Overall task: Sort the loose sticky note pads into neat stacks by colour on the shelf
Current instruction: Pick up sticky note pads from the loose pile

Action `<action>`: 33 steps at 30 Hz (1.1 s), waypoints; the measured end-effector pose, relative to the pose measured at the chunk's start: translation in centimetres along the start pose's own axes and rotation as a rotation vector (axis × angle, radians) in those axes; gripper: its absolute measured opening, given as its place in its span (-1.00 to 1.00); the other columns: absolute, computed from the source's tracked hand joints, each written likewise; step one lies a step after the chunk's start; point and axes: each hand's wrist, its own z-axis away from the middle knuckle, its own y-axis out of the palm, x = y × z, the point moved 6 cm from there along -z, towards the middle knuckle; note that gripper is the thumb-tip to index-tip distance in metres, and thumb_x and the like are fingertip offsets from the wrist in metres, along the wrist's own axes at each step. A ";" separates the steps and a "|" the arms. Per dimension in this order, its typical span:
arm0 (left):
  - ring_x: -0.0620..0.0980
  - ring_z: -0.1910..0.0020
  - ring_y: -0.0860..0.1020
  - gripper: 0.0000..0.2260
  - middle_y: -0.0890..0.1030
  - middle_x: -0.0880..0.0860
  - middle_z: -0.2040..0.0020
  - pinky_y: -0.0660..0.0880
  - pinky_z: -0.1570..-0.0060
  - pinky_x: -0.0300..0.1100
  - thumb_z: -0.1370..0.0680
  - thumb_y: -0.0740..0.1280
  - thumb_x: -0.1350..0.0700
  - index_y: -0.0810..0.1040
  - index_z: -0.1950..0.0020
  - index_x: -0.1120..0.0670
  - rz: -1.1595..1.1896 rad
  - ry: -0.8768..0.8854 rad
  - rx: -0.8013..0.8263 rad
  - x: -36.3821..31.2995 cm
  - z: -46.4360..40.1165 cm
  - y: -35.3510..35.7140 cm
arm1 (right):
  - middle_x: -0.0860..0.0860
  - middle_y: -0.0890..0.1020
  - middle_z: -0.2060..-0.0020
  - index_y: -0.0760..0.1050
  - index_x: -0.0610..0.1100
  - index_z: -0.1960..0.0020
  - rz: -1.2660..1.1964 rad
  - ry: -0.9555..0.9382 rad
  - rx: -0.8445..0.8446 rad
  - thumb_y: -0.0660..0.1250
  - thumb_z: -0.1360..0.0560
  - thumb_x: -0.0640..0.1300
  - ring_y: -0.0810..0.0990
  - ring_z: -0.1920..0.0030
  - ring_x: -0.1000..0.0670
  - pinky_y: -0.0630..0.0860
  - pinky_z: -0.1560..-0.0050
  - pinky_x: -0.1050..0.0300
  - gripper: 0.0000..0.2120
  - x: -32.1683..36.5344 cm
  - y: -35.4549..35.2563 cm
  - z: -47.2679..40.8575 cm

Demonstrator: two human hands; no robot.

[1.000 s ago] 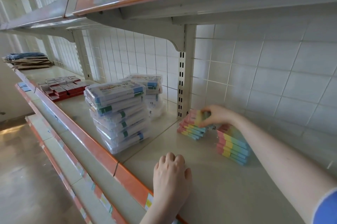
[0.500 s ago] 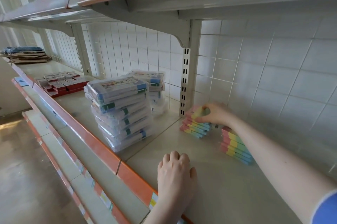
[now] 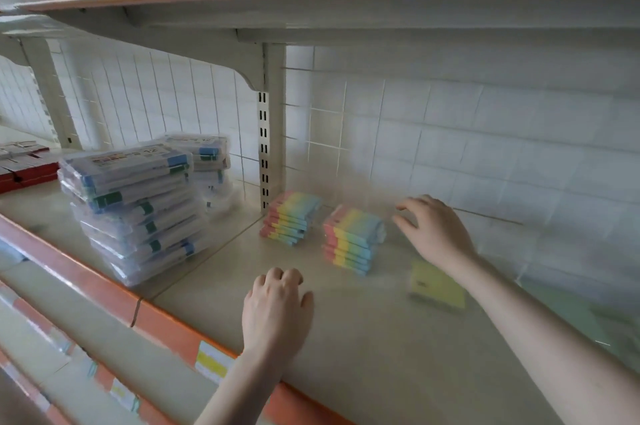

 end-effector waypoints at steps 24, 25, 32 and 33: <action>0.06 -0.24 0.40 -0.72 0.49 0.04 -0.21 0.36 -0.12 -0.10 -0.56 0.23 -0.05 0.47 -0.24 0.00 0.186 0.398 0.187 -46.5 26.0 10.4 | -0.13 0.64 0.13 0.60 -0.15 -0.04 0.385 0.602 -0.170 0.41 -0.43 -0.10 0.61 0.10 -0.20 0.49 0.07 -0.02 -0.79 -39.9 -28.1 45.8; 0.07 -0.24 0.40 -0.72 0.49 0.04 -0.21 0.36 -0.12 -0.10 -0.56 0.24 -0.05 0.47 -0.23 0.00 0.193 0.414 0.193 -47.8 26.6 10.7 | -0.13 0.64 0.15 0.61 -0.16 -0.01 0.386 0.621 -0.172 0.44 -0.41 -0.11 0.61 0.12 -0.20 0.51 0.09 -0.03 -0.80 -40.9 -28.6 46.7; 0.03 -0.25 0.40 -0.71 0.48 0.00 -0.25 0.37 -0.12 -0.12 -0.56 0.23 -0.06 0.47 -0.25 -0.02 0.227 0.508 0.208 -55.3 29.1 13.3 | -0.14 0.64 0.25 0.62 -0.19 0.10 0.423 0.684 -0.182 0.55 -0.27 -0.21 0.63 0.27 -0.19 0.54 0.26 0.01 -0.77 -47.7 -31.2 50.6; 0.02 -0.25 0.40 -0.71 0.48 -0.01 -0.26 0.37 -0.13 -0.13 -0.57 0.23 -0.07 0.46 -0.26 -0.02 0.232 0.524 0.218 -56.4 29.3 13.7 | -0.14 0.64 0.20 0.62 -0.19 0.06 0.425 0.701 -0.191 0.51 -0.33 -0.20 0.63 0.21 -0.19 0.53 0.21 0.02 -0.79 -48.7 -31.9 51.1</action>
